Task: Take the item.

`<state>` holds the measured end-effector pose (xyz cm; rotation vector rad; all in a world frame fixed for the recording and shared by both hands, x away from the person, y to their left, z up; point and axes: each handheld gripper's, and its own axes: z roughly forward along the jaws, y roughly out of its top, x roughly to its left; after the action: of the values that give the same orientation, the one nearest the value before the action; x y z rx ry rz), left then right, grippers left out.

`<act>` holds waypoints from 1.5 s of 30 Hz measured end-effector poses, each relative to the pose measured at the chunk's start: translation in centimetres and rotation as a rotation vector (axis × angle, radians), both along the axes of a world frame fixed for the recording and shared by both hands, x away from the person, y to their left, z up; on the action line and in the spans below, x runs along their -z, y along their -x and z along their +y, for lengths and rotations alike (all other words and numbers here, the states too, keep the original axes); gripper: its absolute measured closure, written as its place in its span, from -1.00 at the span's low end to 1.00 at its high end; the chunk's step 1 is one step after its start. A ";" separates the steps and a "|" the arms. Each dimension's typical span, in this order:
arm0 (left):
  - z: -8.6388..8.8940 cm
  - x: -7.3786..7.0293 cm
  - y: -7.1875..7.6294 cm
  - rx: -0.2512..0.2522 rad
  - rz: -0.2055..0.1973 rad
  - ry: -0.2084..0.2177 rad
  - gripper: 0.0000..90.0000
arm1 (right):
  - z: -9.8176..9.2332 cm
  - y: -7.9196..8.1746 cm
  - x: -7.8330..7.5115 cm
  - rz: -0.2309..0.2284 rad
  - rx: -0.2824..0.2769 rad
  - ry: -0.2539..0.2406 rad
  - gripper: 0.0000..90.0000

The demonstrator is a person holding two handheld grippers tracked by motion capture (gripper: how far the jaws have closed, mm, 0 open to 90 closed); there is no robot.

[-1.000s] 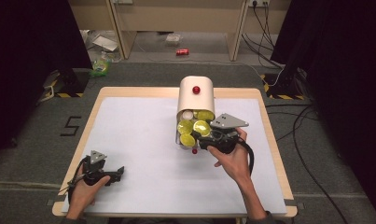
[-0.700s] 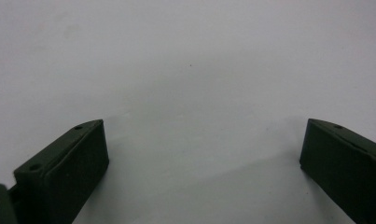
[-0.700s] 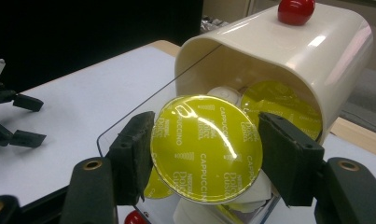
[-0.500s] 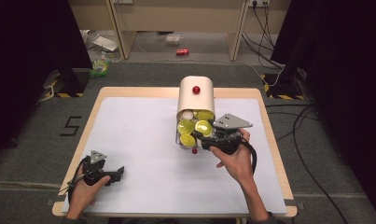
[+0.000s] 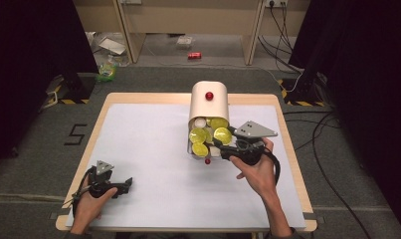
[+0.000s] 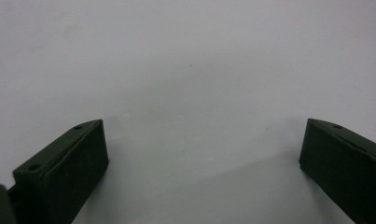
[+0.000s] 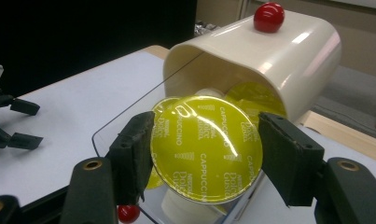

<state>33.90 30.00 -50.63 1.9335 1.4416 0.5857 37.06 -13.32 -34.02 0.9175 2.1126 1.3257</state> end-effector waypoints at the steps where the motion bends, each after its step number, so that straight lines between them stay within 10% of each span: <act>1: 0.0 0.0 0.0 0.000 0.000 0.000 -1.00 | -0.2 0.1 -0.1 0.003 0.005 -0.002 -0.14; 45: 0.0 0.0 0.0 -0.001 -0.001 0.000 -1.00 | -6.3 1.1 0.8 0.003 0.148 0.037 -0.14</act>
<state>33.89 29.99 -50.63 1.9327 1.4416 0.5869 35.93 -19.64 -34.82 1.0393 2.0224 1.2080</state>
